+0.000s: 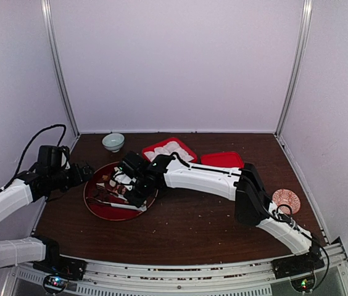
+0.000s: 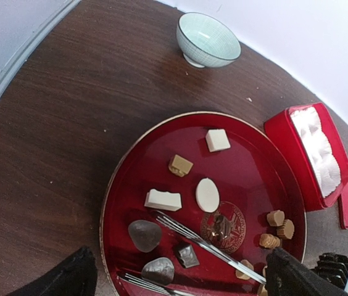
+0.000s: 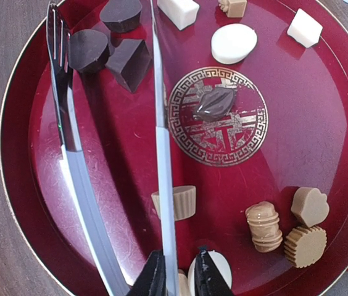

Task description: Pack the chocolate

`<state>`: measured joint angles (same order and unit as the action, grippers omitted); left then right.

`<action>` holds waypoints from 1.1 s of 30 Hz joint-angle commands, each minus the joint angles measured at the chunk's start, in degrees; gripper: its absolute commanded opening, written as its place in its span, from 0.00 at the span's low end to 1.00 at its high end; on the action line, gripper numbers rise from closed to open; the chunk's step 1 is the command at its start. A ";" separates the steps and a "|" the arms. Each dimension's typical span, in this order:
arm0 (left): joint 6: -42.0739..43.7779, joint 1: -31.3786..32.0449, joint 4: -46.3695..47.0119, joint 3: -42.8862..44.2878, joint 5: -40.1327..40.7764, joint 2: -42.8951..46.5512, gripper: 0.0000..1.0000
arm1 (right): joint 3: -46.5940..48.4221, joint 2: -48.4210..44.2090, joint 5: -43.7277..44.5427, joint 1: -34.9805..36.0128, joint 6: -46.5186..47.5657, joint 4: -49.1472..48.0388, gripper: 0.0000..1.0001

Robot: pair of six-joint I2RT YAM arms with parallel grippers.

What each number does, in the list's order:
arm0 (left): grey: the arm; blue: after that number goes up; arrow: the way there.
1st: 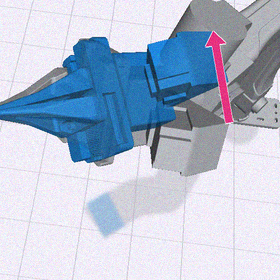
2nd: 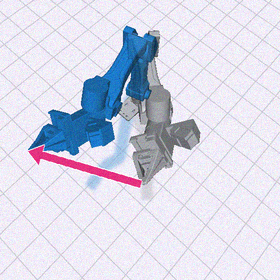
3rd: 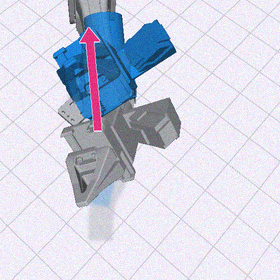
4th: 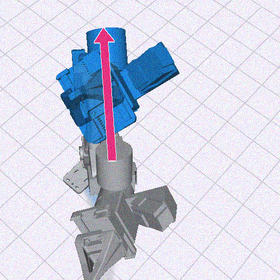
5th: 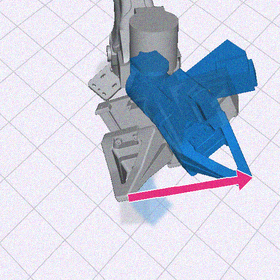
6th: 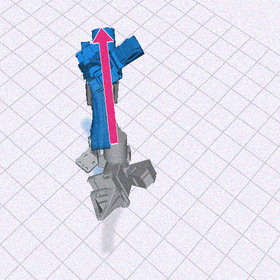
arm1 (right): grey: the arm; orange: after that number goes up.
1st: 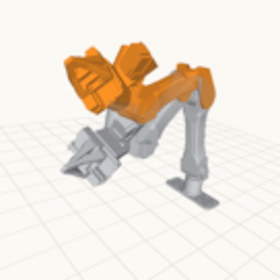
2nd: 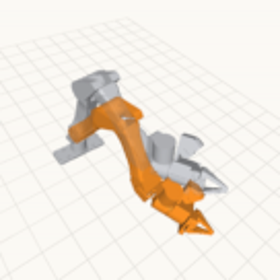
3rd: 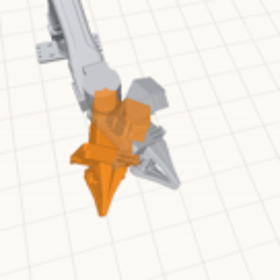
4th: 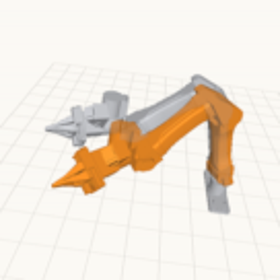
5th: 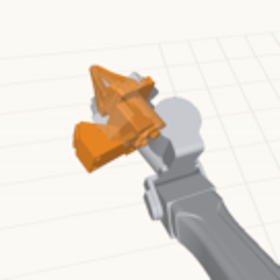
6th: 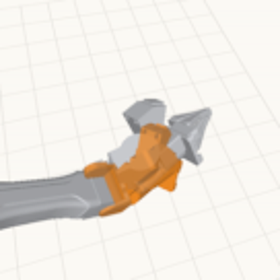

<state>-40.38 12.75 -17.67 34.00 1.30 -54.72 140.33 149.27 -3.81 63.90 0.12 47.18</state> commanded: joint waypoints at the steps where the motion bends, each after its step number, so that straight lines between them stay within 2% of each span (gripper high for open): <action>1: 1.08 0.25 1.00 0.71 0.71 0.04 0.98 | 0.51 1.10 0.75 0.44 0.50 0.98 0.16; 10: 0.79 0.24 0.62 0.63 1.07 0.63 0.98 | 0.47 0.91 0.88 0.61 -0.23 0.72 0.00; 23: 2.16 0.25 0.20 2.10 1.29 7.73 0.98 | -8.57 -9.95 1.17 -0.01 -4.10 -9.53 0.00; 30: 4.81 0.24 0.47 4.56 2.70 13.93 0.98 | -20.54 -19.76 -2.22 -3.44 -9.44 -20.99 0.00; 33: 5.77 0.18 2.78 4.44 0.65 16.04 0.98 | -26.11 -23.70 -5.41 -5.63 -13.33 -26.73 0.00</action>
<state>-37.08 12.75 -18.81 36.97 2.83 -40.99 119.48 132.88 -5.76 61.45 -7.18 32.29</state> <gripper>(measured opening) 0.977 0.009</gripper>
